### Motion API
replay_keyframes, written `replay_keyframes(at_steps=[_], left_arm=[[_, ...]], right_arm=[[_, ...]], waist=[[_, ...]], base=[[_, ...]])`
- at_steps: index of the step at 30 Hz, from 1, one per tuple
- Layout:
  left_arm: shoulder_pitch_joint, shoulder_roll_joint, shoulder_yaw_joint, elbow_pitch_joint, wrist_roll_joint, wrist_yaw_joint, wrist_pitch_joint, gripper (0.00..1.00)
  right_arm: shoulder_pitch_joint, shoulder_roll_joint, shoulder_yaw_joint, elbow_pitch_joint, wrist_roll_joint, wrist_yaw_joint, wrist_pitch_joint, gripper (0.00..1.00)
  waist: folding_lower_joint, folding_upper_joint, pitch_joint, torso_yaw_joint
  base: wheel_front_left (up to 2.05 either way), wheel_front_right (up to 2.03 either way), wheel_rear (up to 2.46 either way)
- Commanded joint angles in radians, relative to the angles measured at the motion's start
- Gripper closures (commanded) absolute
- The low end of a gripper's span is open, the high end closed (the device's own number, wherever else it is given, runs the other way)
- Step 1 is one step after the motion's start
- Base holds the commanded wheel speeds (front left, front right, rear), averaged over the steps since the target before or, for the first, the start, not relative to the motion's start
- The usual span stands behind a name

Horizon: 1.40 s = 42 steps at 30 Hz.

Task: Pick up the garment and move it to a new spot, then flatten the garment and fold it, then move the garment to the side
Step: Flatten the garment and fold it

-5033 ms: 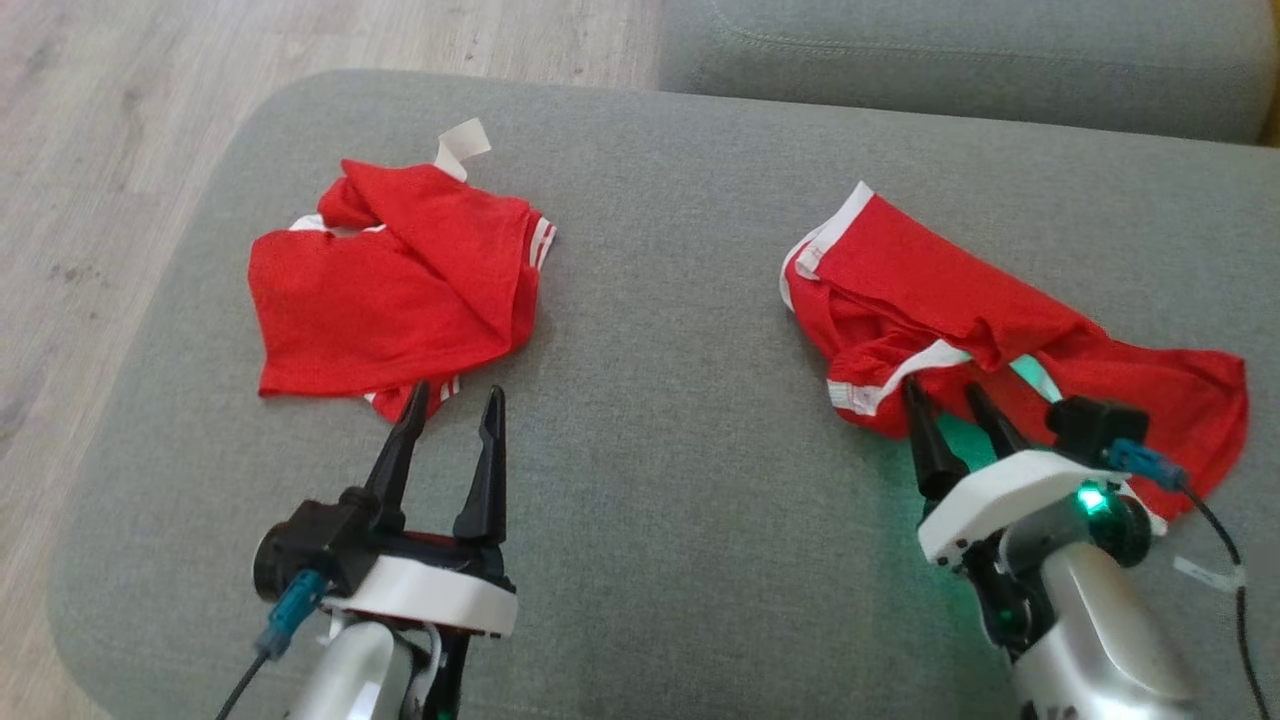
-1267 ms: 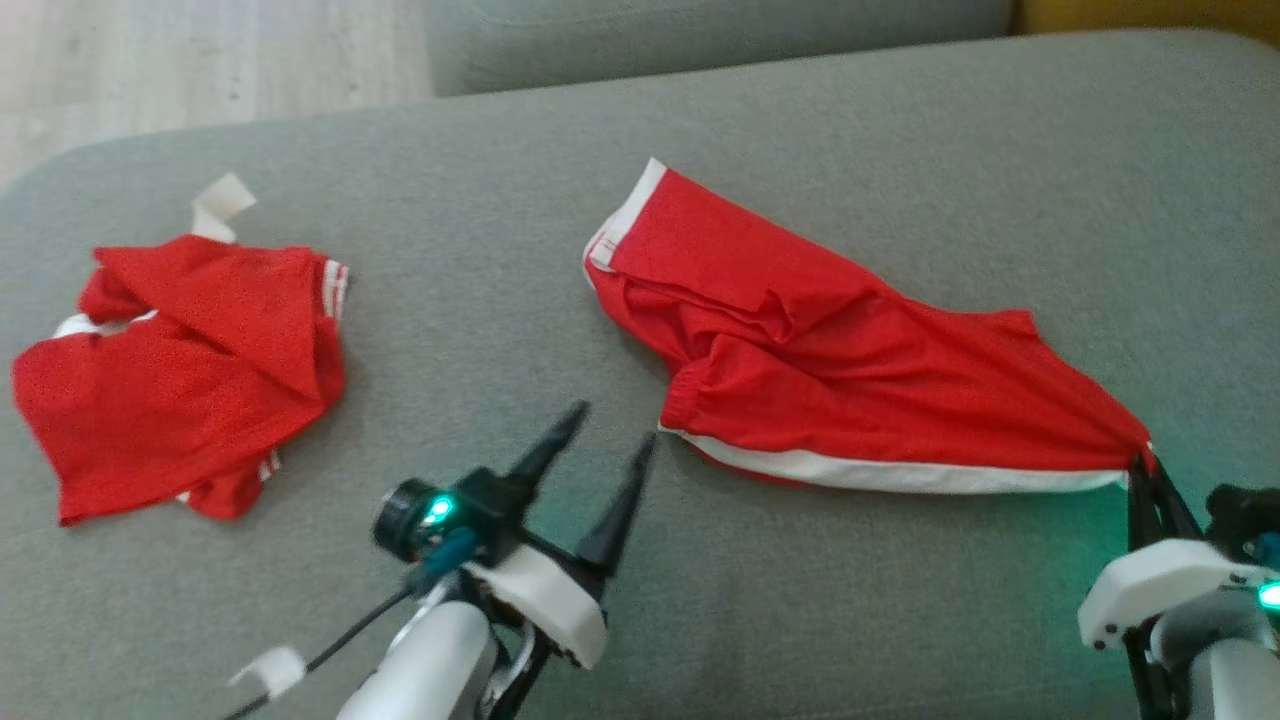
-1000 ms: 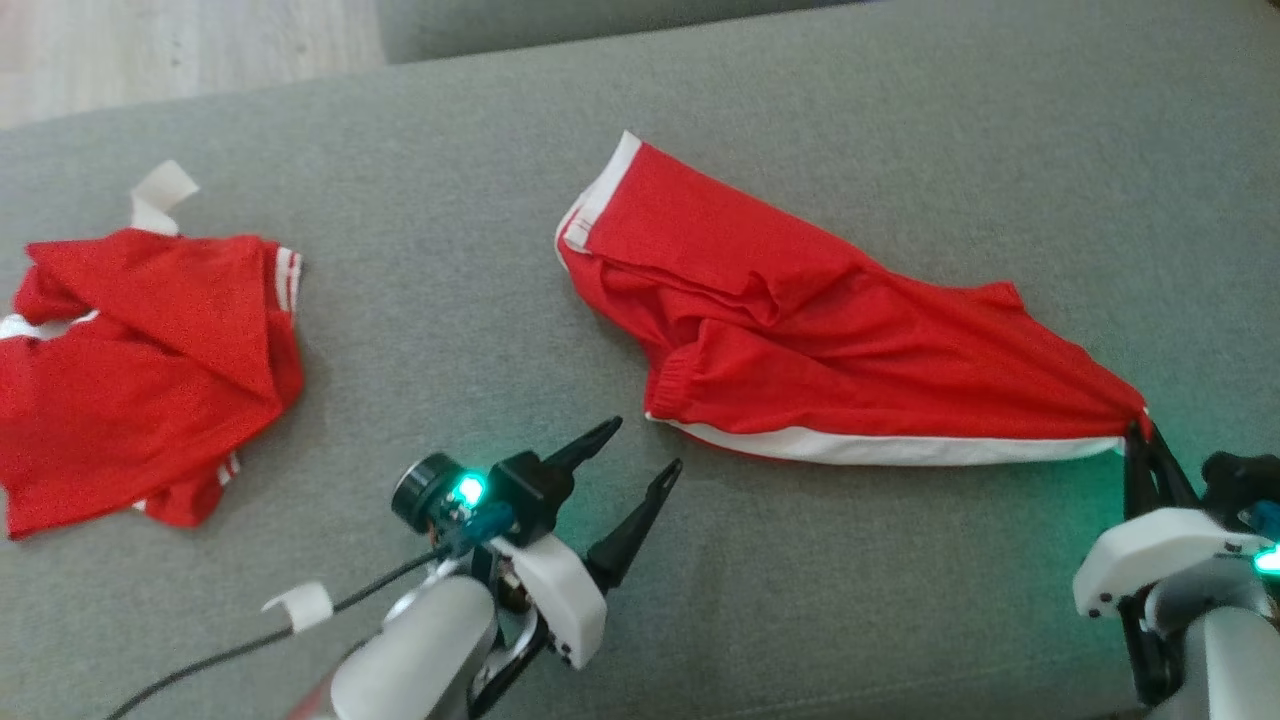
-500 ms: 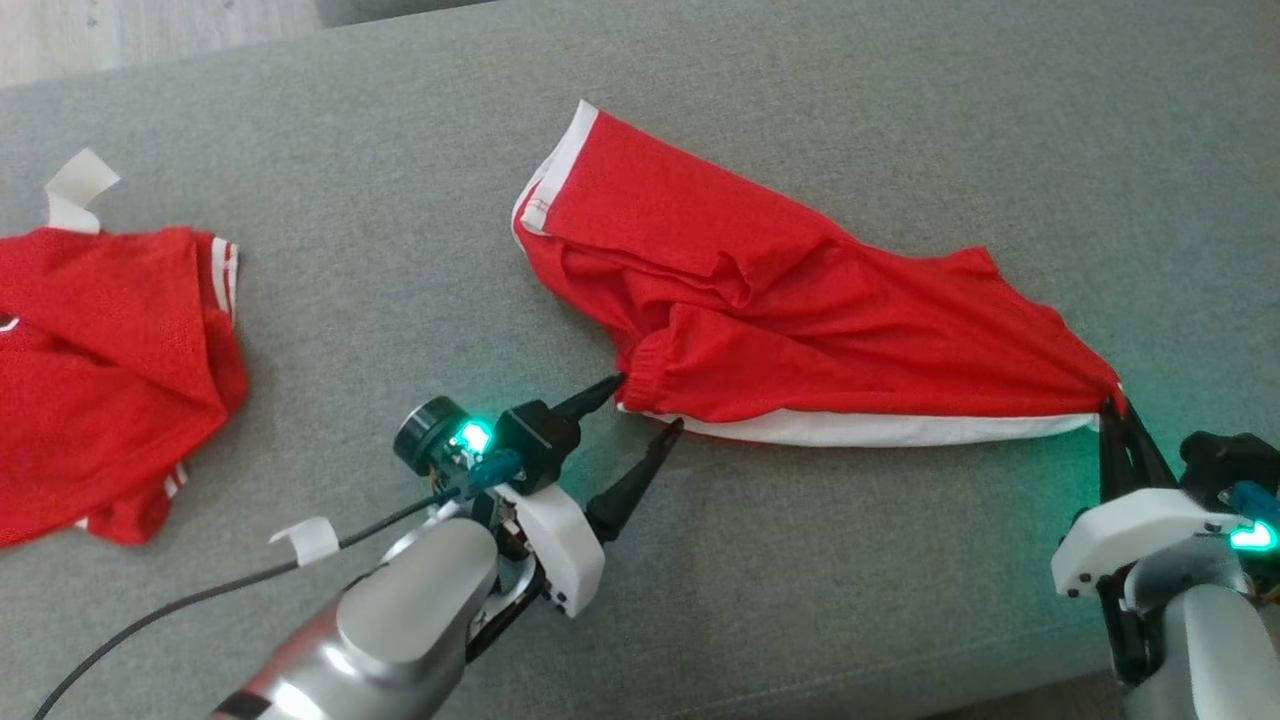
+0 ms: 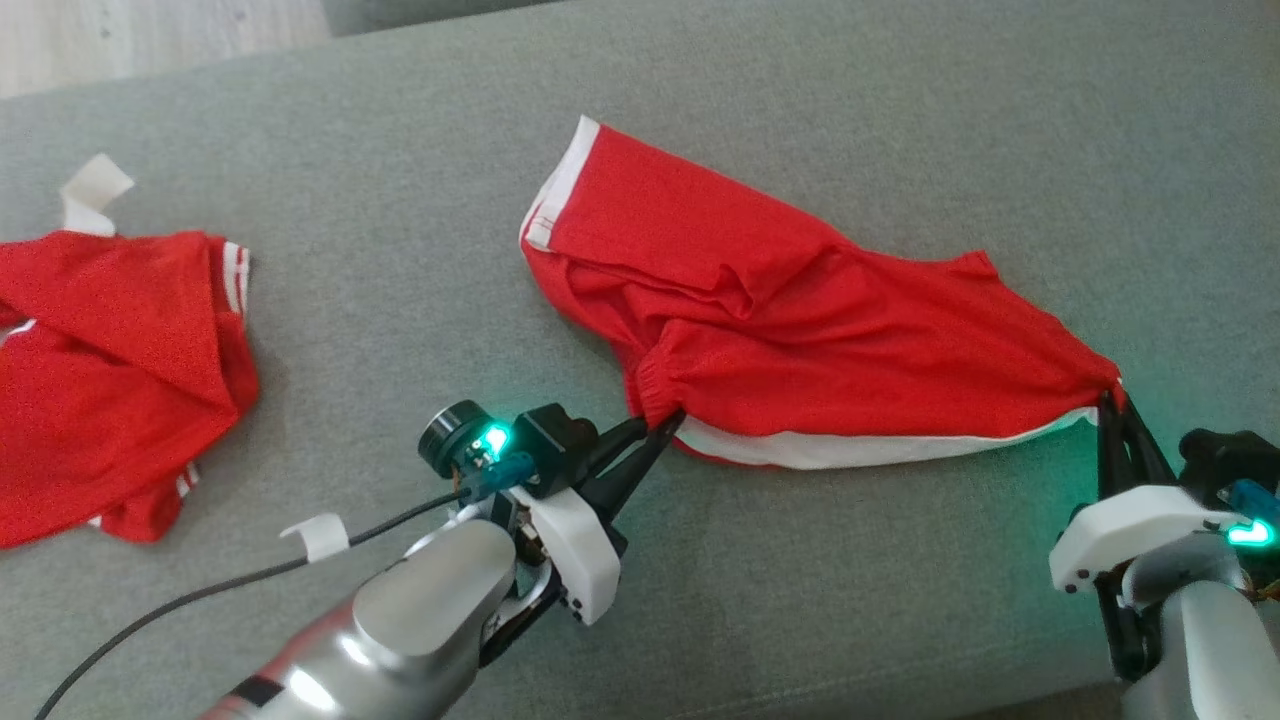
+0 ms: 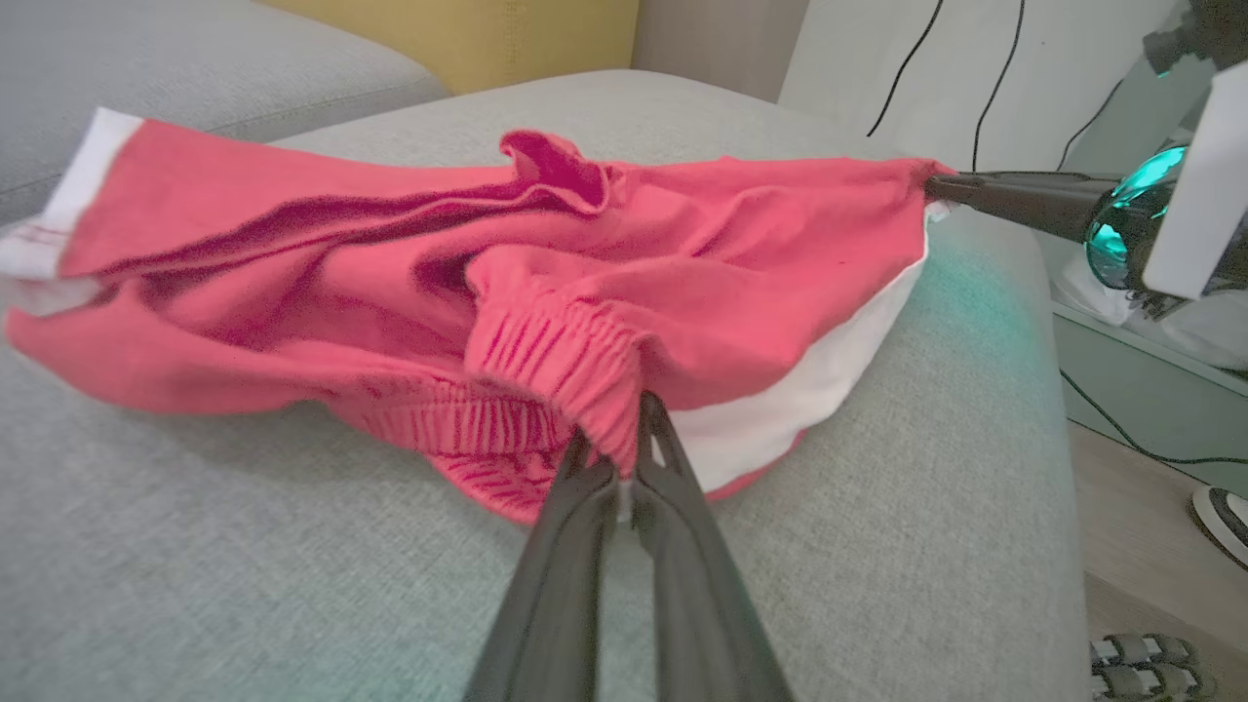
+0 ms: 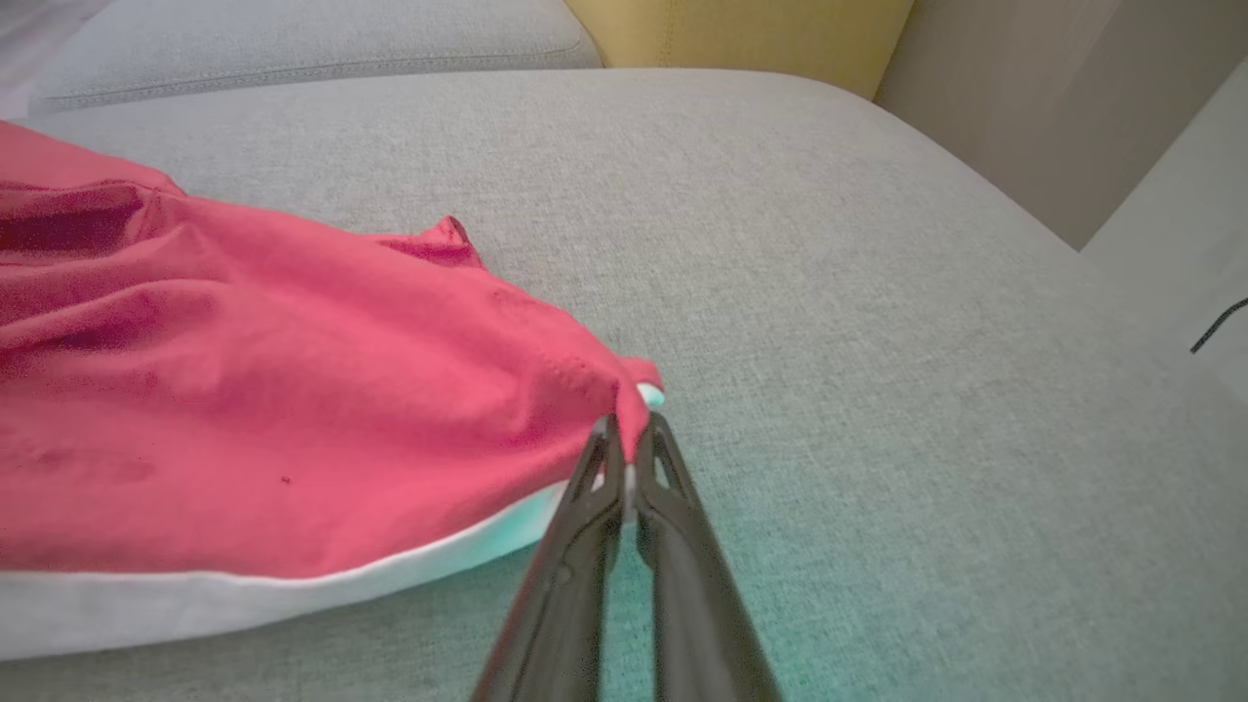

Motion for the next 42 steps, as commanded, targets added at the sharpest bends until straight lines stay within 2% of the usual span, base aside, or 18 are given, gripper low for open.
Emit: replay_keyframes(at_steps=[1,9,15,21,25,28,34,42], left_arm=[[-0.040,0.017,0.019,-0.016,-0.010,0.002,-0.019,1.00],[-0.034,0.031,0.034,-0.011,-0.026,0.004,-0.047,1.00],[-0.073,0.074,0.058,-0.038,-0.040,0.006,-0.032,1.00],[-0.244,0.173,0.062,-0.084,-0.024,0.003,0.065,1.00],[-0.402,0.225,0.071,-0.082,-0.064,0.002,0.164,1.00],[-0.502,0.244,0.078,-0.058,-0.123,0.002,0.219,1.00],[-0.626,0.236,0.090,0.010,-0.192,0.002,0.221,1.00],[-0.614,0.202,0.063,0.040,-0.271,0.002,0.203,1.00]], right_arm=[[-0.025,-0.009,0.022,-0.035,0.007,0.007,-0.014,1.00],[-0.012,-0.009,0.039,-0.078,0.003,0.007,-0.013,1.00],[-0.036,-0.009,0.092,-0.142,0.029,0.007,0.004,1.00],[-0.140,-0.009,0.161,-0.195,0.053,0.007,0.052,1.00],[-0.241,-0.009,0.212,-0.211,0.067,0.007,0.072,1.00],[-0.306,-0.009,0.247,-0.203,0.082,0.007,0.071,1.00],[-0.380,-0.009,0.274,-0.217,0.070,0.007,0.008,1.00],[-0.319,-0.009,0.207,-0.179,-0.020,0.007,0.071,1.00]], waist=[[-0.0001,0.0000,-0.017,0.011],[-0.0001,0.0000,-0.080,0.048],[-0.0001,0.0000,-0.146,0.072],[-0.0001,0.0000,-0.227,0.083],[-0.0001,0.0000,-0.259,0.074],[-0.0001,0.0000,-0.280,0.062],[-0.0001,0.0000,-0.312,0.059],[-0.0001,0.0000,-0.339,0.082]], base=[[0.00,0.00,0.00],[0.00,0.00,0.00],[0.00,0.00,0.00],[0.00,0.00,0.00],[0.00,0.00,0.00],[0.00,0.00,0.00],[0.00,0.00,0.00],[0.00,0.00,0.00]])
